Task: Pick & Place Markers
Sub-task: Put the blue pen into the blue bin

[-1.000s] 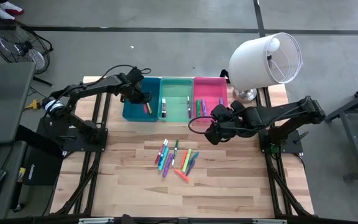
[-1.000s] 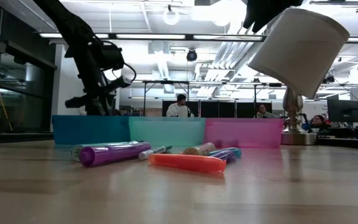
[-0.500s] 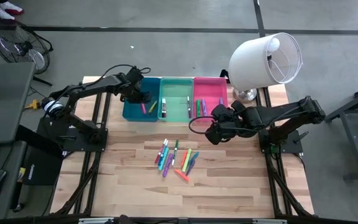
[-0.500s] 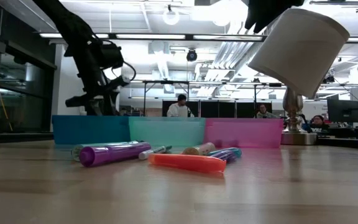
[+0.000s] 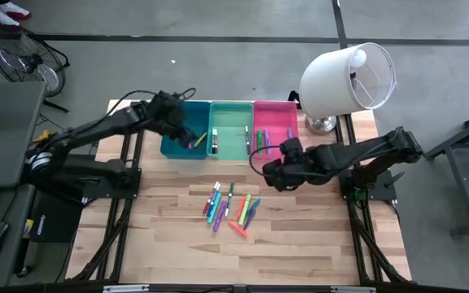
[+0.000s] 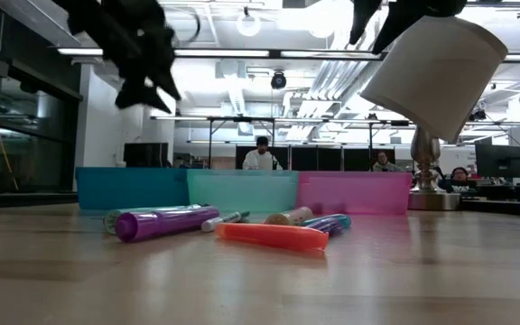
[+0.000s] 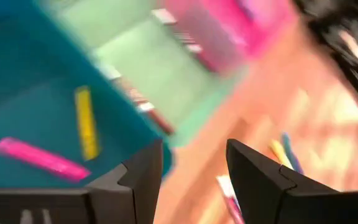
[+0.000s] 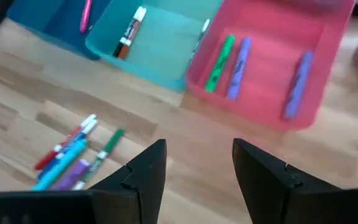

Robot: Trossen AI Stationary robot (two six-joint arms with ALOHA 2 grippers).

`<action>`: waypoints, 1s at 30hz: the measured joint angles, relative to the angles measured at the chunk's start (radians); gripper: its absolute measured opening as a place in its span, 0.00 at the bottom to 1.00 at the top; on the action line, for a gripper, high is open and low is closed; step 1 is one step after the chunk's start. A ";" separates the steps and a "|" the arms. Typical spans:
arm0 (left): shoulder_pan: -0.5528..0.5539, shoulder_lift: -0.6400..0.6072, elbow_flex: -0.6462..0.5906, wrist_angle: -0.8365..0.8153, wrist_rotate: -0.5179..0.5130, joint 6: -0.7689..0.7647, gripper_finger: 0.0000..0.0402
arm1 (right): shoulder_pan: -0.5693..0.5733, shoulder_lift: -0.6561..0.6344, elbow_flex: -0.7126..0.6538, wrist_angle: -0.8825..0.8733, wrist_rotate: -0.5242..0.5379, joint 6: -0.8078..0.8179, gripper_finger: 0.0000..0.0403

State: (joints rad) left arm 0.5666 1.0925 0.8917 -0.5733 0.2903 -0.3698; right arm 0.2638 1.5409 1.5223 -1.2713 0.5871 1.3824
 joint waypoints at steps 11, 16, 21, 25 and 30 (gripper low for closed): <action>-0.417 -0.199 0.000 0.084 -0.088 0.096 0.43 | 0.035 0.186 0.000 0.113 -0.129 0.329 0.43; -0.575 -0.246 0.000 0.115 -0.182 0.105 0.43 | 0.057 0.292 0.000 0.114 -0.264 0.469 0.43; -0.708 -0.260 0.000 0.097 -0.269 0.104 0.44 | 0.073 0.386 -0.001 0.121 -0.376 0.582 0.43; -0.792 -0.259 0.000 0.091 -0.329 0.104 0.44 | 0.056 0.422 -0.001 0.162 -0.416 0.617 0.43; -0.867 -0.257 0.000 0.092 -0.389 0.103 0.44 | 0.030 0.443 0.000 0.244 -0.442 0.642 0.42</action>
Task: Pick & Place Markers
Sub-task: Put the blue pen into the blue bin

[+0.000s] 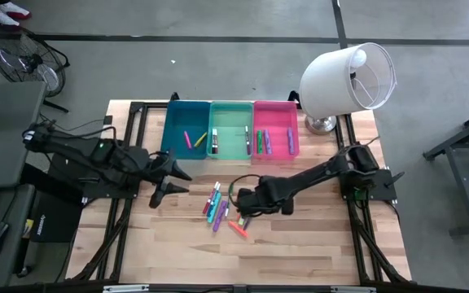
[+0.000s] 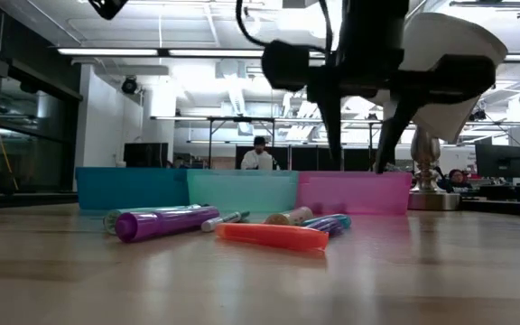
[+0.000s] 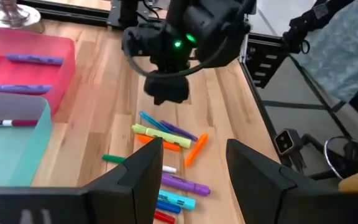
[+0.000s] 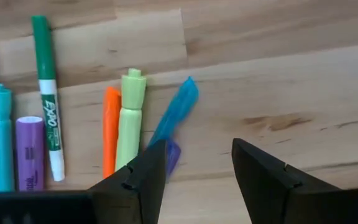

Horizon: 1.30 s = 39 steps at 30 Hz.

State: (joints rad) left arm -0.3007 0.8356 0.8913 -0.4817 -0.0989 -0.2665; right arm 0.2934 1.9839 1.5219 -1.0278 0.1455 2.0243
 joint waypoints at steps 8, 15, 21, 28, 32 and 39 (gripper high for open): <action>-0.081 0.000 0.000 0.000 -0.094 -0.010 0.44 | -0.018 0.065 0.000 0.010 -0.089 0.066 0.42; -0.127 0.000 0.000 0.000 -0.119 -0.033 0.44 | -0.067 0.075 0.000 0.046 -0.068 0.062 0.42; -0.140 0.000 0.000 0.000 -0.143 -0.042 0.44 | -0.101 0.080 0.000 0.056 -0.070 0.055 0.42; -0.140 0.000 0.000 0.001 -0.143 -0.056 0.43 | -0.097 0.114 0.000 0.090 -0.117 0.093 0.42; -0.139 0.000 -0.001 0.000 -0.143 -0.056 0.43 | -0.088 0.135 0.000 0.105 -0.150 0.120 0.42; -0.139 0.000 -0.001 0.000 -0.143 -0.071 0.43 | -0.071 0.164 0.005 0.127 -0.170 0.149 0.42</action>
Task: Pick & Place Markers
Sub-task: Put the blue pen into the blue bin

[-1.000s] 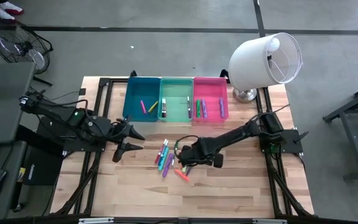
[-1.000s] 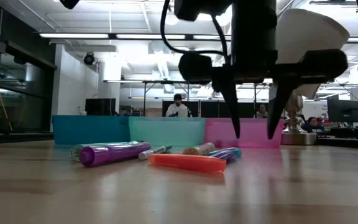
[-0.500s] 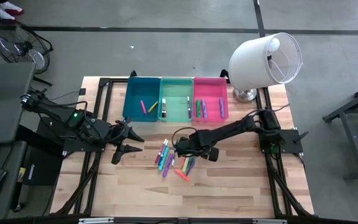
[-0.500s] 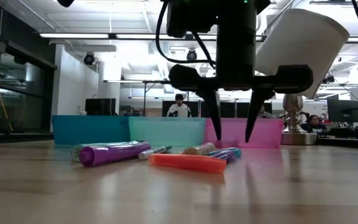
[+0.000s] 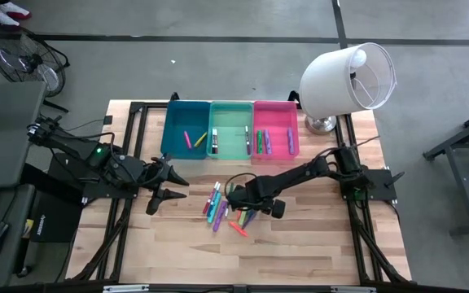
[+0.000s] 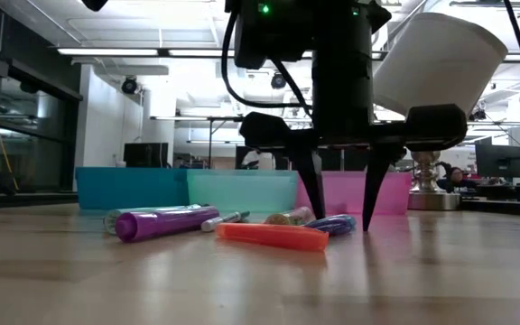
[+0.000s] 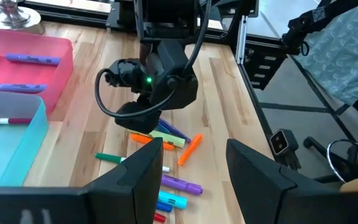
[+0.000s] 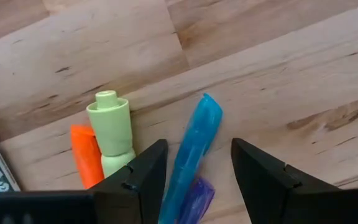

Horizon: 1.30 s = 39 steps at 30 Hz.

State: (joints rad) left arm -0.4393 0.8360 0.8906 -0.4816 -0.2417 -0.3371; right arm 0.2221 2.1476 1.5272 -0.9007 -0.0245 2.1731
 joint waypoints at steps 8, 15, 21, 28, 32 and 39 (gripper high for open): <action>0.000 0.000 0.000 0.000 -0.001 -0.007 0.43 | 0.024 0.008 -0.001 0.003 0.033 -0.062 0.42; 0.000 0.000 0.000 0.000 0.002 -0.008 0.43 | 0.033 0.010 -0.004 0.017 0.051 -0.064 0.40; 0.000 0.000 0.000 0.000 0.003 -0.008 0.43 | 0.038 0.011 -0.005 0.017 0.042 -0.079 0.33; 0.000 0.000 0.000 0.000 0.004 -0.008 0.43 | 0.047 0.011 -0.005 0.004 0.043 -0.109 0.26; 0.000 0.000 0.000 0.000 0.004 -0.008 0.43 | 0.048 0.011 -0.005 -0.005 0.041 -0.141 0.21; 0.000 0.000 0.000 -0.016 0.004 -0.008 0.43 | 0.049 0.011 -0.004 -0.017 0.042 -0.228 0.14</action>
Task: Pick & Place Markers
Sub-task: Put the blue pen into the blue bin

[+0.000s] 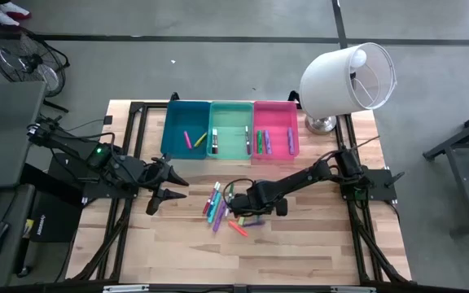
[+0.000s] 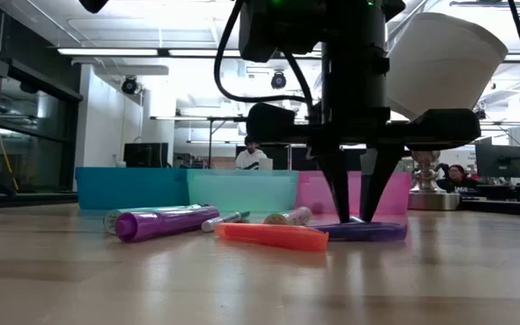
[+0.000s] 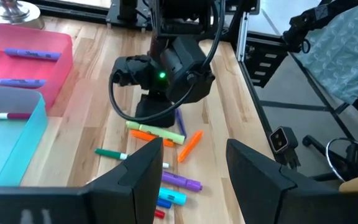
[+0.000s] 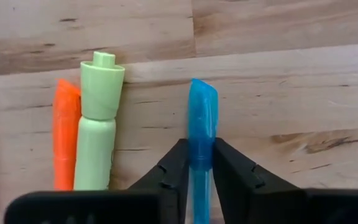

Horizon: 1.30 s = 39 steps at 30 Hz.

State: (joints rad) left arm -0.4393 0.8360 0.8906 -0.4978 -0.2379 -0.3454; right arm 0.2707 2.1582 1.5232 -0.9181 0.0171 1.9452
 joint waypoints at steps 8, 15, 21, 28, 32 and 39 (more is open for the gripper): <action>0.000 0.000 0.000 -0.006 0.000 0.000 0.43 | 0.003 0.000 0.001 -0.011 0.030 -0.043 0.09; 0.000 0.000 0.000 -0.006 -0.005 0.000 0.43 | 0.002 0.000 0.001 -0.035 0.063 -0.068 0.09; 0.000 0.000 0.000 -0.006 -0.008 0.000 0.43 | -0.001 0.000 0.000 -0.055 0.071 -0.114 0.08; 0.000 0.000 0.000 -0.006 -0.009 -0.004 0.43 | -0.002 -0.005 0.001 -0.078 0.070 -0.197 0.08; 0.000 0.000 0.000 -0.006 -0.009 -0.004 0.43 | -0.002 -0.005 0.000 -0.087 0.069 -0.225 0.08; 0.000 0.000 0.000 -0.006 -0.010 -0.005 0.43 | -0.012 -0.005 -0.001 -0.127 0.051 -0.294 0.08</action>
State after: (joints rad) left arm -0.4393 0.8364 0.8906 -0.5041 -0.2474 -0.3500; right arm 0.2582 2.1532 1.5227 -1.0454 0.0680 1.6516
